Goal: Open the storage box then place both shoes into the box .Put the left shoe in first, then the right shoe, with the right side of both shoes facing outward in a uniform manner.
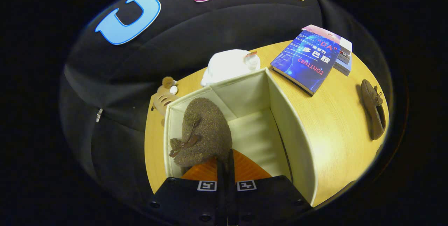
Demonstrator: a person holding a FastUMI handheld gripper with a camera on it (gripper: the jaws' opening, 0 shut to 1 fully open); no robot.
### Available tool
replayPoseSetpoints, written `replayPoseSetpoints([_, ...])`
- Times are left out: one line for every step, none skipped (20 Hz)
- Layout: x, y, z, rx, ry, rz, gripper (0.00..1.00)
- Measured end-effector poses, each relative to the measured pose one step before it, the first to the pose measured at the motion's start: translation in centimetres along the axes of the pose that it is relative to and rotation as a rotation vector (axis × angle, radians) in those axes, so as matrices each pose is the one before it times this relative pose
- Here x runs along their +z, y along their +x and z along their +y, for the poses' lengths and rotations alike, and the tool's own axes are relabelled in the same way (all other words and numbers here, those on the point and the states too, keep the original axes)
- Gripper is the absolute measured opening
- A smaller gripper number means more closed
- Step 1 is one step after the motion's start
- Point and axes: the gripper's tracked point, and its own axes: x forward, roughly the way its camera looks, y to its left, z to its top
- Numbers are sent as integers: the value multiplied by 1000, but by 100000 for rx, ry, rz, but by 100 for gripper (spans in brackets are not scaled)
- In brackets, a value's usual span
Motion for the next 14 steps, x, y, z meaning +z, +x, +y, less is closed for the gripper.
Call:
replayPoseSetpoints([-363, 430, -142, -1253, -1495, 875, 6])
replayPoseSetpoints([-516, 513, -303, -1590, -1378, 1009, 7])
replayPoseSetpoints([-562, 589, -289, -1562, -659, 1466, 7])
replayPoseSetpoints([-626, 447, -119, -976, 876, 1887, 8])
replayPoseSetpoints([-648, 475, 293, 931, 1632, 2615, 8])
replayPoseSetpoints([-512, 391, 559, 2320, 1886, 2496, 14])
replayPoseSetpoints([-440, -170, 694, 2686, -60, 2416, 20])
replayPoseSetpoints([-502, 135, 23, 155, -3311, 2160, 29])
replayPoseSetpoints([-189, -311, 250, 3403, -2879, 616, 47])
replayPoseSetpoints([-89, -324, 810, 4017, -1748, -521, 65])
replayPoseSetpoints([179, -887, 205, 2303, -1295, -719, 83])
replayPoseSetpoints([530, -859, 0, 1642, -238, -1468, 100])
replayPoseSetpoints([916, -1015, 202, 1944, 1230, -2906, 98])
replayPoseSetpoints([784, -735, 390, 2286, 679, -2408, 99])
